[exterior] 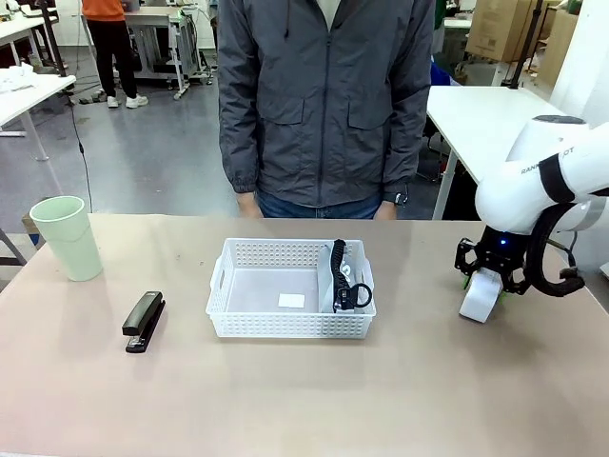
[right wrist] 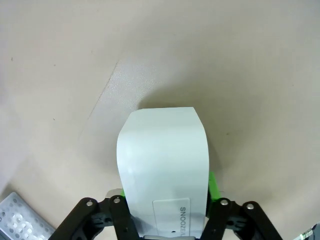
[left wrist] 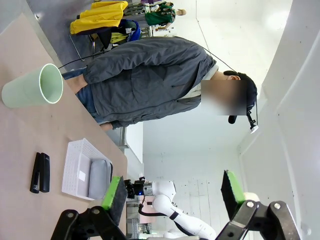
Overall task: Efficiently arrange items inside the basket to fit them all.
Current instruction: Pick up the Digital clock and place it inside the Organizing basket.
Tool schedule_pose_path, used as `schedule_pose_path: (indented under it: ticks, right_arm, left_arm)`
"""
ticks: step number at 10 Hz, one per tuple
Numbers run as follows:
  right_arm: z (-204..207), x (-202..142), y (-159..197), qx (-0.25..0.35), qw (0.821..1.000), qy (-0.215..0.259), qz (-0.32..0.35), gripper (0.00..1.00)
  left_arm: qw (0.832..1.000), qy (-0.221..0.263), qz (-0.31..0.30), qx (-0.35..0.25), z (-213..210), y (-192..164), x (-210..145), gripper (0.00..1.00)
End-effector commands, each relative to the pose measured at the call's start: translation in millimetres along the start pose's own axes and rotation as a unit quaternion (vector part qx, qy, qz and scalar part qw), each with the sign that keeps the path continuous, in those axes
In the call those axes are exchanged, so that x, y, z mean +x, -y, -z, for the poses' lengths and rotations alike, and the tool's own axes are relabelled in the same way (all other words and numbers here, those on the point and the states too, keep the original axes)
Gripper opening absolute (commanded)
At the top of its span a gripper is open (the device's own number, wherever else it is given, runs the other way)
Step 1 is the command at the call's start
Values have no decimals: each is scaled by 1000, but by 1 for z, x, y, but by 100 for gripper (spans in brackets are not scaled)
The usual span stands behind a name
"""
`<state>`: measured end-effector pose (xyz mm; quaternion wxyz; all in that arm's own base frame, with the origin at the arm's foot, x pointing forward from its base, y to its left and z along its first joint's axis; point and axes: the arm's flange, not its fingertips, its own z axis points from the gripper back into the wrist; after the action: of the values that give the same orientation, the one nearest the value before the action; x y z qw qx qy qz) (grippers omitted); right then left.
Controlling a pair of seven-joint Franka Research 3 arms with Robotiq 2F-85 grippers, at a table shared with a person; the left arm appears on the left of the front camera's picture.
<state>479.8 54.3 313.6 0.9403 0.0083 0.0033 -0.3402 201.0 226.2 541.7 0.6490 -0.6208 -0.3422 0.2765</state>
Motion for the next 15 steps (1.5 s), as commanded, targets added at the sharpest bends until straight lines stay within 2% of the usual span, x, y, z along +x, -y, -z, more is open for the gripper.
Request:
schedule_pose_path:
  ticks: [1, 2, 3, 4, 5, 6, 8, 9, 10, 11, 12, 13, 15]
  right_arm:
    - [-1, 4, -5, -8, 1000, -4, 11, 0]
    - [-1, 4, -5, -10, 1000, -6, 10, 0]
    - [-2, 3, -5, -8, 1000, -8, 8, 7]
    - [-2, 4, -4, -4, 1000, -17, 2, 0]
    - [-6, 4, -2, 1, 1000, -24, -3, 0]
    - [-25, -2, 4, 32, 999, -38, -21, 0]
    - [-82, -36, 24, 105, 991, -49, -71, 0]
    - [-101, -56, 37, 127, 977, -76, -152, 0]
    - [-111, -74, 50, 136, 953, -98, -253, 0]
    - [-115, -85, 59, 150, 929, -112, -319, 0]
    - [-115, -92, 68, 187, 897, -100, -388, 0]
    - [-112, -97, 77, 257, 860, -37, -439, 0]
    - [-105, -104, 86, 270, 820, 42, -503, 0]
  left_arm:
    - [1000, -4, 7, -3, -1, 1, -1, 100]
    - [1000, -4, 7, -3, -1, 1, -1, 100]
    - [1000, -4, 7, -3, -1, 1, -1, 100]
    - [1000, -4, 7, -3, -1, 1, -1, 100]
    - [1000, -4, 7, -3, -1, 1, -1, 100]
    - [1000, -4, 7, -3, -1, 1, -1, 100]
    - [1000, -4, 7, -3, -1, 1, -1, 100]
    - [1000, -4, 7, -3, -1, 1, -1, 100]
    - [1000, -4, 7, -3, -1, 1, -1, 100]
    - [1000, -4, 7, -3, -1, 1, -1, 100]
    - [1000, -4, 7, -3, -1, 1, -1, 100]
    - [1000, -4, 7, -3, -1, 1, -1, 100]
    - [1000, -4, 7, -3, -1, 1, -1, 100]
